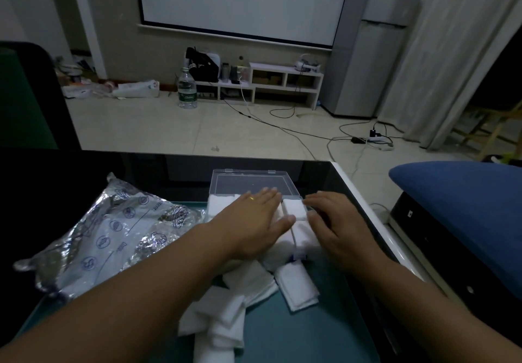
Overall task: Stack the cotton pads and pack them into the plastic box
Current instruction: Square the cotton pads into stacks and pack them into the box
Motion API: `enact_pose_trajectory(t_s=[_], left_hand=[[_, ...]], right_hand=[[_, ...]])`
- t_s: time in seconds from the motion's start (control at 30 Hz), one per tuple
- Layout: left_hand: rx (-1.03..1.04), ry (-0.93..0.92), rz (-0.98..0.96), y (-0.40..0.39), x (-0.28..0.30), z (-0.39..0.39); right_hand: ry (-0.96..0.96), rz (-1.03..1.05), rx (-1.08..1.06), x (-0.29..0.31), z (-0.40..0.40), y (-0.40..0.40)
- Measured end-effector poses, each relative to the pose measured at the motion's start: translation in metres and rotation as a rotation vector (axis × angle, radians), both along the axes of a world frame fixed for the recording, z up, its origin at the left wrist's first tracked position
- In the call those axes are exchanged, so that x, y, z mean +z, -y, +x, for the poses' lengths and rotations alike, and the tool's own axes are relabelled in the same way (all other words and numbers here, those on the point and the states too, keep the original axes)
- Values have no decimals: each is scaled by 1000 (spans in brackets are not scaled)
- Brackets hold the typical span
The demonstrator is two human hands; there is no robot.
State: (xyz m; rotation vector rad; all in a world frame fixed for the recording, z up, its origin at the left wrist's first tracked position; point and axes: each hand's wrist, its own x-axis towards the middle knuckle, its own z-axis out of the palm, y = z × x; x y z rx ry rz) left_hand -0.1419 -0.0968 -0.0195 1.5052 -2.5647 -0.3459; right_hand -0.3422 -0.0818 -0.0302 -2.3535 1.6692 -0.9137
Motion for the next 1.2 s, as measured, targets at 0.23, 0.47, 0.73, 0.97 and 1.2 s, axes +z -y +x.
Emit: enact_pose_trajectory(t_s=[0.23,0.47,0.73,0.97,1.2], left_hand=[[28,-255,-153,-95,13,42],[202,-205,-117,-162,-13,70],[209,-4,-72,-159,-33,64],[169,-164,-60,-146,-29,57],[254,-291,18,-140,-29,56]], right_hand=[[61,188,-69,11,20,-68],[-151,215,84,1,58,-123],[-357,224,246,-13,81,-119],[-236,331,257,-6,72,-111],[-95,390,200,-10,67,-109]])
